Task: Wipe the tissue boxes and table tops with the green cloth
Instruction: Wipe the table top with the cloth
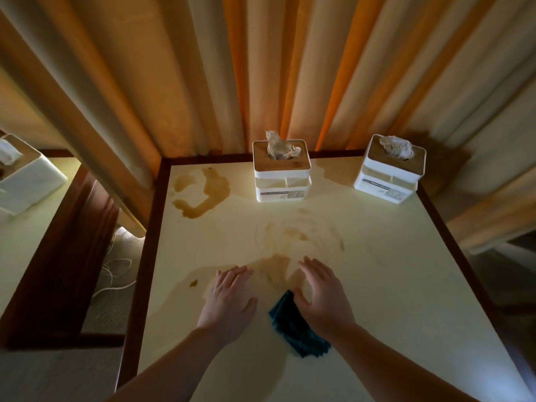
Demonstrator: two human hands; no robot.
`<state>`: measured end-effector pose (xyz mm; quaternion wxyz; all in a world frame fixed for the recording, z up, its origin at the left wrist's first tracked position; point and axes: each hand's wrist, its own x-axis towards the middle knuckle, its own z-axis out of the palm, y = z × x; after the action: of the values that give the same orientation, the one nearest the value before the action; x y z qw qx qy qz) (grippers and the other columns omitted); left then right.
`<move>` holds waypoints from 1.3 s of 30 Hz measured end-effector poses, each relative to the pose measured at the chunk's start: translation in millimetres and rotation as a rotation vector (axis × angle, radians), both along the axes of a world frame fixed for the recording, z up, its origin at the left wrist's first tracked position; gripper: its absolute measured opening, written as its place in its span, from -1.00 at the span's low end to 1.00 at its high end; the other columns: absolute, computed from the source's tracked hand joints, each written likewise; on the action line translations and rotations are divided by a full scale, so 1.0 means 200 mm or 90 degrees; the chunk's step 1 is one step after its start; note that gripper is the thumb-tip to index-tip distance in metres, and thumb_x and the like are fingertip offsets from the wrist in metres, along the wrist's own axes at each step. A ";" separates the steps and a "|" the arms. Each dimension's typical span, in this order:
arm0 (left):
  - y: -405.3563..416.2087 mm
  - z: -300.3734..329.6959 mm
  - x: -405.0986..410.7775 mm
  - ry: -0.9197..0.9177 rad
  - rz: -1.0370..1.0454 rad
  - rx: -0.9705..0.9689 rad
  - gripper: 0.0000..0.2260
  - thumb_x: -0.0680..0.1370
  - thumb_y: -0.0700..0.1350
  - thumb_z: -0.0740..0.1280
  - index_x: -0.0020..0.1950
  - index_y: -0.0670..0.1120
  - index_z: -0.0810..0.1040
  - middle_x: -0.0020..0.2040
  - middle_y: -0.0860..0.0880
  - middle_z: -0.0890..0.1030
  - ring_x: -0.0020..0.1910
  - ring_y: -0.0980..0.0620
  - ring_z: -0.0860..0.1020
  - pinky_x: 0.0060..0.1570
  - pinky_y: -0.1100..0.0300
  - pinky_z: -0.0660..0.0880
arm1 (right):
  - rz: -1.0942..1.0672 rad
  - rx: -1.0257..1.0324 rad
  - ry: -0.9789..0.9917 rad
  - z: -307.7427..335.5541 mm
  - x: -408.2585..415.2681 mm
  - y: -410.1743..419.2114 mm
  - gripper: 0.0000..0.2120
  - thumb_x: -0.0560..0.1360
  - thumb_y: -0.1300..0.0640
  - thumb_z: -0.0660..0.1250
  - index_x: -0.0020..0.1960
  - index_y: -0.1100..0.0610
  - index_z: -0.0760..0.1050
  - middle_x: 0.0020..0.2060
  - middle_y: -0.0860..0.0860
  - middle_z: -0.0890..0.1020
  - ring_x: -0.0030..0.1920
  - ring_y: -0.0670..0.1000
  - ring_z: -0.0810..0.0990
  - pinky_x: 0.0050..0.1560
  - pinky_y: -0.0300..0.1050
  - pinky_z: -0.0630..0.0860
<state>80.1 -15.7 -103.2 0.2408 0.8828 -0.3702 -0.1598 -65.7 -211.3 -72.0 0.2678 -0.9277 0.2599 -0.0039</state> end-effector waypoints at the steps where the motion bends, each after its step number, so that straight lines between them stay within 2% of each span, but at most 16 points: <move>1: 0.04 -0.01 -0.03 -0.006 -0.010 0.006 -0.46 0.60 0.09 0.31 0.58 0.04 0.34 0.54 0.10 0.34 0.59 0.08 0.14 0.58 0.15 -0.22 | 0.017 -0.007 0.011 0.00 -0.04 0.06 -0.43 0.66 -0.12 0.19 0.63 -0.03 0.24 0.63 -0.14 0.20 0.64 -0.10 0.04 0.62 -0.11 0.04; 3: 0.10 -0.04 -0.07 -0.007 -0.025 0.021 -0.46 0.58 0.15 0.25 0.54 0.02 0.40 0.50 0.10 0.37 0.57 0.04 0.21 0.62 0.09 -0.09 | 0.067 -0.024 0.033 -0.02 -0.12 0.17 -0.43 0.66 -0.19 0.11 0.62 -0.03 0.26 0.64 -0.14 0.17 0.65 -0.09 0.02 0.60 -0.15 0.00; 6: 0.16 -0.08 -0.11 -0.011 -0.022 0.005 -0.44 0.54 0.17 0.24 0.49 -0.05 0.47 0.48 0.08 0.37 0.51 0.02 0.27 0.55 -0.02 0.25 | 0.131 -0.069 0.093 -0.12 -0.24 0.28 -0.40 0.69 -0.26 -0.01 0.65 -0.04 0.21 0.66 -0.10 0.07 0.67 -0.02 0.03 0.65 -0.05 -0.02; 10: 0.17 -0.09 -0.13 -0.024 -0.011 0.005 -0.47 0.56 0.10 0.31 0.50 -0.04 0.44 0.52 0.08 0.34 0.55 0.05 0.21 0.55 -0.01 0.25 | 0.110 -0.131 0.195 -0.21 -0.37 0.28 -0.44 0.74 -0.24 -0.12 0.65 -0.05 0.20 0.66 -0.07 0.13 0.65 -0.01 0.07 0.55 0.04 -0.06; 12: 0.17 -0.10 -0.13 -0.041 -0.012 0.000 -0.46 0.54 0.12 0.29 0.49 -0.04 0.45 0.52 0.07 0.36 0.55 0.04 0.23 0.54 -0.05 0.26 | 0.069 -0.111 0.198 -0.21 -0.41 0.24 -0.40 0.71 -0.27 -0.25 0.68 -0.07 0.01 0.67 -0.08 -0.06 0.67 -0.02 -0.09 0.57 0.02 -0.18; 14: 0.18 -0.12 -0.14 -0.066 -0.015 -0.008 -0.46 0.52 0.14 0.26 0.46 -0.05 0.48 0.50 0.06 0.39 0.53 0.03 0.27 0.53 -0.05 0.27 | 0.014 -0.101 0.195 -0.20 -0.43 0.16 -0.41 0.65 -0.28 -0.37 0.63 -0.13 -0.28 0.61 -0.13 -0.35 0.62 -0.07 -0.37 0.59 -0.02 -0.32; 16: 0.17 -0.15 -0.14 -0.089 -0.018 -0.008 -0.46 0.50 0.14 0.25 0.44 -0.06 0.49 0.48 0.04 0.41 0.52 0.01 0.30 0.52 -0.02 0.23 | -0.038 -0.108 0.218 -0.18 -0.44 0.02 -0.44 0.66 -0.25 -0.35 0.61 -0.15 -0.38 0.57 -0.14 -0.45 0.58 -0.07 -0.48 0.62 -0.01 -0.34; 18: 0.17 -0.17 -0.13 -0.109 -0.020 -0.006 -0.46 0.49 0.14 0.26 0.43 -0.06 0.50 0.47 0.03 0.42 0.51 -0.01 0.32 0.51 -0.01 0.20 | -0.078 -0.113 0.217 -0.18 -0.42 -0.13 -0.43 0.70 -0.21 -0.30 0.67 -0.14 -0.28 0.62 -0.11 -0.36 0.61 -0.05 -0.43 0.64 0.02 -0.29; 21: 0.16 -0.18 -0.13 -0.127 -0.016 0.001 -0.45 0.47 0.14 0.30 0.41 -0.06 0.52 0.45 0.01 0.45 0.48 -0.05 0.36 0.51 -0.01 0.19 | -0.084 -0.116 0.201 -0.21 -0.30 -0.39 -0.44 0.73 -0.15 -0.19 0.70 -0.07 -0.05 0.68 -0.03 -0.16 0.66 0.00 -0.25 0.65 0.04 -0.17; 23: 0.15 -0.19 -0.13 -0.141 -0.018 0.010 -0.45 0.48 0.17 0.33 0.42 -0.05 0.50 0.46 0.00 0.45 0.47 -0.05 0.35 0.52 -0.01 0.18 | -0.071 -0.129 0.208 -0.20 -0.15 -0.53 -0.46 0.75 -0.10 -0.14 0.70 -0.03 -0.01 0.69 -0.01 -0.12 0.67 0.03 -0.18 0.63 0.06 -0.11; 26: 0.16 -0.21 -0.13 -0.164 -0.021 0.011 -0.40 0.50 0.25 0.32 0.44 -0.07 0.49 0.47 -0.03 0.46 0.45 -0.09 0.41 0.50 -0.05 0.22 | -0.032 -0.132 0.214 -0.20 0.10 -0.60 -0.46 0.75 -0.09 -0.15 0.70 -0.04 -0.04 0.69 -0.01 -0.13 0.67 0.03 -0.17 0.63 0.08 -0.11; 32: 0.14 -0.19 -0.15 -0.138 0.038 0.048 -0.28 0.47 0.35 0.32 0.50 -0.06 0.44 0.51 0.00 0.42 0.49 -0.07 0.36 0.51 -0.02 0.26 | 0.147 -0.145 0.145 -0.23 0.33 -0.34 -0.47 0.75 -0.10 -0.11 0.69 -0.04 0.00 0.69 -0.02 -0.08 0.67 0.06 -0.12 0.64 0.13 -0.10; 34: 0.14 -0.18 -0.16 -0.136 0.042 0.061 -0.27 0.46 0.35 0.34 0.50 -0.04 0.43 0.51 0.01 0.41 0.50 -0.07 0.36 0.52 -0.01 0.28 | 0.225 -0.134 0.126 -0.25 0.27 -0.20 -0.47 0.74 -0.09 -0.05 0.69 -0.03 0.04 0.69 -0.01 -0.03 0.68 0.08 -0.10 0.64 0.16 -0.07; 37: 0.14 -0.16 -0.17 -0.125 0.062 0.060 -0.27 0.46 0.35 0.36 0.52 -0.02 0.40 0.52 0.04 0.38 0.51 -0.02 0.33 0.53 0.05 0.23 | 0.302 -0.137 0.077 -0.28 0.06 -0.07 -0.47 0.71 -0.05 0.07 0.65 0.03 0.20 0.67 0.04 0.14 0.67 0.12 0.03 0.61 0.24 0.07; 39: 0.13 -0.15 -0.18 -0.122 0.067 0.057 -0.27 0.47 0.35 0.36 0.53 -0.02 0.39 0.53 0.04 0.37 0.51 -0.01 0.32 0.53 0.03 0.25 | 0.307 -0.140 0.072 -0.29 -0.10 -0.07 -0.49 0.73 -0.07 0.03 0.64 0.02 0.23 0.66 0.03 0.17 0.67 0.10 0.03 0.61 0.21 0.08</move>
<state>44.6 10.7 -133.8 0.1729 0.9223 -0.3368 -0.0784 -84.8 -225.4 -129.5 0.1436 -0.9851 0.0439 0.0835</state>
